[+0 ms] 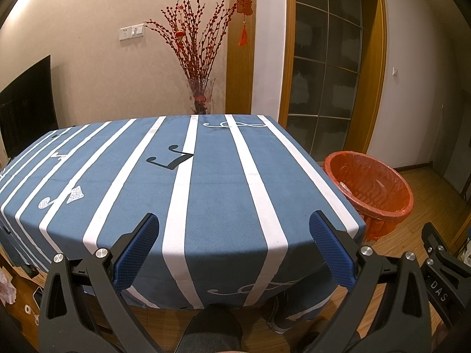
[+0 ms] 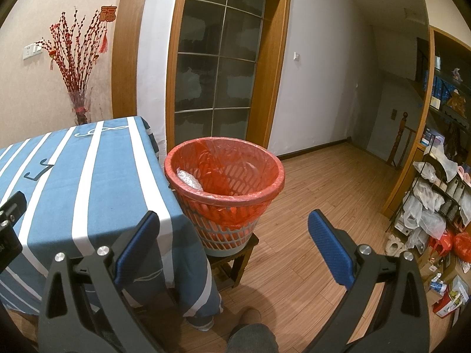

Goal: Collect trash

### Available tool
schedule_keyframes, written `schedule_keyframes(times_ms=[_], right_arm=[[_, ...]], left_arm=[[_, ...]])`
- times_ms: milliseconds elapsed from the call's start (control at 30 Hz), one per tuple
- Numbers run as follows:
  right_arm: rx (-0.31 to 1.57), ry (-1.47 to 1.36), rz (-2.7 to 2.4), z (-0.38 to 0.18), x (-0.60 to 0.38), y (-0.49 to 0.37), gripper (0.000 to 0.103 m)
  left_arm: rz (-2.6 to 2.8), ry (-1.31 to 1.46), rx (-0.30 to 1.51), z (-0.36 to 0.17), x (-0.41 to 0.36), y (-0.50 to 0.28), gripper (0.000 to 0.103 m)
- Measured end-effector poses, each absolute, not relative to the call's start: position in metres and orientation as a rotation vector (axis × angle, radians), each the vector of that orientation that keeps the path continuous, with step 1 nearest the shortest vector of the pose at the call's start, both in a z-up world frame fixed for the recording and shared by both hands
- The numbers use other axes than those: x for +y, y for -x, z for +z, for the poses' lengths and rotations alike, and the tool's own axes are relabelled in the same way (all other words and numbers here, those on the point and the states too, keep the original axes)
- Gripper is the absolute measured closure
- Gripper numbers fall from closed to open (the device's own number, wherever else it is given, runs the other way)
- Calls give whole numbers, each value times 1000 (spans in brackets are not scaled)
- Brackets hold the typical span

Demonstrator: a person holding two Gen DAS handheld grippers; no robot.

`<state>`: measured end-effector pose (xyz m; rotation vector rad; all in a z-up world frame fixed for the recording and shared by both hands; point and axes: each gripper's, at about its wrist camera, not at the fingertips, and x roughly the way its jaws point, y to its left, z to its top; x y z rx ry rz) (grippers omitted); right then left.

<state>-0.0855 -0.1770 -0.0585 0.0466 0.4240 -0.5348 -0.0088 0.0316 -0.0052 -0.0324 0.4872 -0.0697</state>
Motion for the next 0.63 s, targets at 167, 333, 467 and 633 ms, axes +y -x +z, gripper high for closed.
schedule_keyframes(times_ms=[167,333,467,633], right_arm=[[425,-46,-534,-59,-176,85,4],[426,-45,-534,-60,-175,84,4],[427,-43,-532,-61,-173,84,4],[427,-41,-529,-64,-171,85,4]], left_arm=[[-69,31,489,-5,31,8,3],[-71,29,494,-6,32,8,3],[-72,32,503,-5,33,6,3],[-75,32,508,-5,35,5,3]])
